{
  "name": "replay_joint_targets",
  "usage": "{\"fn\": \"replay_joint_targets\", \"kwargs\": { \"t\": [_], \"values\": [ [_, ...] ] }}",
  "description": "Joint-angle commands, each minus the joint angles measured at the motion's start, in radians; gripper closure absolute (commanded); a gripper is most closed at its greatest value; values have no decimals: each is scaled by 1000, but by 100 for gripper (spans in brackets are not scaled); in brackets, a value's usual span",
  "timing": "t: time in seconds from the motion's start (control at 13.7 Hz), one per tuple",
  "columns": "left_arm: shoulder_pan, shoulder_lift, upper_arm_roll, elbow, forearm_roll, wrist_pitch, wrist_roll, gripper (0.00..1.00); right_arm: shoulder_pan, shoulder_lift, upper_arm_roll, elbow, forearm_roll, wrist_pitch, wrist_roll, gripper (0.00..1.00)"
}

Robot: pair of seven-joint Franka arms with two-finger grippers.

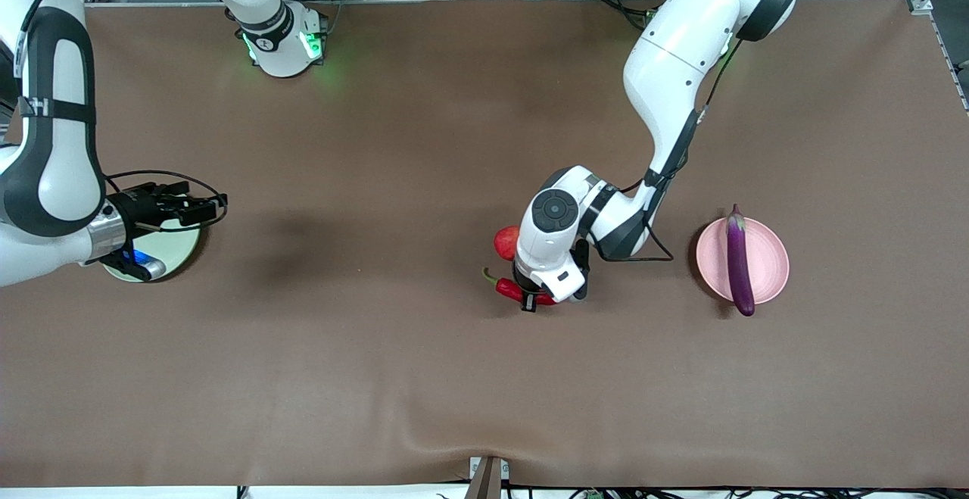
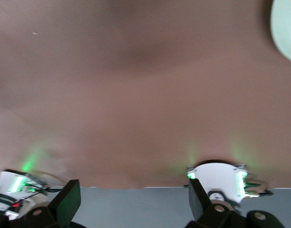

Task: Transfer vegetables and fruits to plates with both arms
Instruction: 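Carry the chili to the pink plate while the right gripper reaches the apple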

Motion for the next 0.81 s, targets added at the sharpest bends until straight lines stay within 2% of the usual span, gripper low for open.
{"fn": "replay_joint_targets", "kwargs": {
  "t": [0.0, 0.15, 0.22, 0.59, 0.73],
  "values": [
    [13, -58, 24, 4, 0, -14, -2, 100, 40, -14, -2, 2, 84, -19, 139, 0],
    [42, -103, 23, 4, 7, -54, 28, 100, 93, -14, -2, 2, 137, -11, 237, 0],
    [59, -126, 21, 4, 7, -107, 106, 100, 133, -14, -2, 2, 167, 3, 321, 0],
    [177, -233, 12, -20, -12, -379, 774, 100, 373, -7, -2, -5, 256, 249, 740, 0],
    [238, -243, 12, -22, -10, -477, 960, 100, 477, 2, -2, -9, 273, 386, 890, 0]
  ]
}}
